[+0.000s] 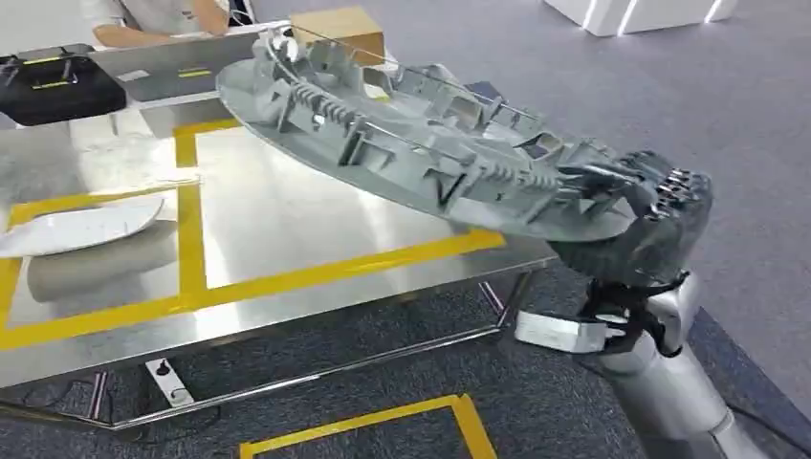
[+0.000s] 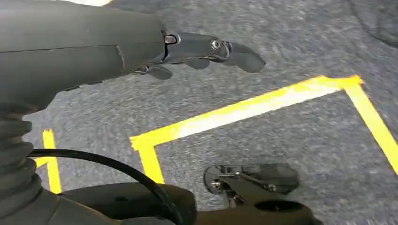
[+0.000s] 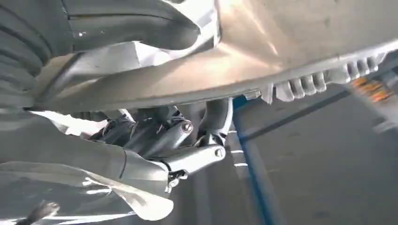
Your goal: Take the parts from the cabinet and place them on the table.
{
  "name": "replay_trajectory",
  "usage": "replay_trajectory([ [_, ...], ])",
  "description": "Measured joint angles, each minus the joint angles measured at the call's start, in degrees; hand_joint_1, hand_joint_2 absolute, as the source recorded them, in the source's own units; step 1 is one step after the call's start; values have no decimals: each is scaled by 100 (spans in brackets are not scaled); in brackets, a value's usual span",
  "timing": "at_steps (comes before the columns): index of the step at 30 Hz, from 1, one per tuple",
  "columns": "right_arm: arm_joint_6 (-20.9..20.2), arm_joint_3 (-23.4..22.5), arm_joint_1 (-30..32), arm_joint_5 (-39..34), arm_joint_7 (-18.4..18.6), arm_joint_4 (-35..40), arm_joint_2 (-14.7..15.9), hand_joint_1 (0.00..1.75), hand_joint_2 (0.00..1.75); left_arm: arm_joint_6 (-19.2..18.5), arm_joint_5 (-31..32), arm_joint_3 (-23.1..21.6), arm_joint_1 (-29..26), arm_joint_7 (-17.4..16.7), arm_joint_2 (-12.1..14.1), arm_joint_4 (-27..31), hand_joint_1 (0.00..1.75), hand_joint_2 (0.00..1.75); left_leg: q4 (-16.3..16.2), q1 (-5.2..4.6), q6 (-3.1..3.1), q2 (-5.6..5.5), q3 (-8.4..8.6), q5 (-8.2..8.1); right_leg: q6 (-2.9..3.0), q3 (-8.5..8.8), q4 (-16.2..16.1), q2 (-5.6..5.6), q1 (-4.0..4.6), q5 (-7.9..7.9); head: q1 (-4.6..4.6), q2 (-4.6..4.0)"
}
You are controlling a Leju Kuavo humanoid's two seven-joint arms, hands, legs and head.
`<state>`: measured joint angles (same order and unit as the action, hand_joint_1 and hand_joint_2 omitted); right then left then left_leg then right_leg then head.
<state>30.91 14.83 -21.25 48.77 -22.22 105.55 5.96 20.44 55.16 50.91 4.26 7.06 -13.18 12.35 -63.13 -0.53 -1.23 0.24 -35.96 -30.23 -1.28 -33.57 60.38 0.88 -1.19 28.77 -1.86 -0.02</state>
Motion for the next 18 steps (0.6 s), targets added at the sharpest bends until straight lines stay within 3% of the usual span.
replay_trajectory([
  [1, -29, 110, -452, 251, 167, -359, 26, 175, 175, -22, 62, -39, 19, 7, -4, 0, 0, 175, 227, -30, -44, -6, 40, 177, -51, -45, -13, -12, 0, 2, 40, 2],
  [2, -46, 196, -753, 393, 255, -613, 26, 175, 175, -39, 81, -74, 18, 7, -4, 0, 0, 175, 221, -26, -58, -17, 26, 286, -81, -31, -39, -24, 6, 13, 57, 2],
  [5, -51, 340, -1315, 526, 349, -1203, 57, 175, 175, -55, 134, -138, 27, 9, -7, 0, 0, 175, 400, 56, -102, -52, 130, 368, -157, -43, -26, -56, 28, 101, 44, 2],
  [6, -59, 416, -1569, 653, 405, -1480, 59, 175, 175, -68, 189, -162, 30, 11, -11, 0, 0, 175, 414, 69, -119, -64, 142, 371, -165, -223, 321, -57, 27, 279, -2, 2],
  [8, -57, 580, -1977, 951, 528, -2034, 57, 175, 175, -107, 276, -208, 39, 11, -15, 0, 0, 175, 412, 68, -150, -52, 150, 346, -200, -732, 1195, -60, 24, 586, 7, 2],
  [9, -12, 686, -2148, 1143, 593, -2428, 29, 175, 175, -127, 341, -245, 47, 11, -15, 0, 0, 175, 411, 67, -160, -53, 156, 330, -217, -978, 1567, -61, 27, 656, 0, 2],
  [10, 32, 761, -2311, 1275, 645, -2782, -17, 175, 175, -140, 390, -271, 55, 9, -15, 0, 0, 175, 408, 67, -161, -61, 177, 309, -222, -1092, 1653, -62, 25, 565, -6, 2],
  [11, 76, 855, -2488, 1447, 707, -3212, -100, 175, 175, -146, 446, -302, 56, 4, -15, 0, 0, 175, 407, 67, -153, -84, 217, 280, -214, -1057, 1460, -68, 24, 314, 2, 2],
  [13, 168, 1014, -2787, 1742, 844, -3958, -255, 175, 175, -157, 547, -352, 56, 11, -18, 0, 0, 175, 402, 68, -115, -117, 319, 203, -163, -695, 484, -68, 29, -355, 0, 0],
  [14, 246, 1089, -2892, 1928, 951, -4281, -354, 175, 175, -157, 593, -380, 55, 37, -18, -2, 0, 175, 400, 66, -87, -123, 344, 160, -134, -570, 73, -72, 35, -515, -9, 2],
  [15, 399, 1176, -2999, 2117, 1037, -4599, -443, 175, 175, -157, 634, -406, 67, 54, -20, -7, 0, 175, 386, 26, -57, -121, 319, 142, -132, -448, 68, -63, 63, -455, 11, 2],
  [16, 501, 1275, -3132, 2380, 1210, -4914, -573, 175, 175, -160, 680, -437, 88, 68, -18, -9, 0, 175, 354, 33, -34, -120, 279, 141, -93, -385, -114, -56, 54, -360, 11, 2],
  [18, 649, 1452, -3242, 2758, 1444, -5476, -737, 175, 175, -177, 737, -481, 105, 90, -24, -11, 0, 175, 393, 44, 6, -118, 299, 139, -48, -399, -91, -36, 73, -333, -2, 2],
])
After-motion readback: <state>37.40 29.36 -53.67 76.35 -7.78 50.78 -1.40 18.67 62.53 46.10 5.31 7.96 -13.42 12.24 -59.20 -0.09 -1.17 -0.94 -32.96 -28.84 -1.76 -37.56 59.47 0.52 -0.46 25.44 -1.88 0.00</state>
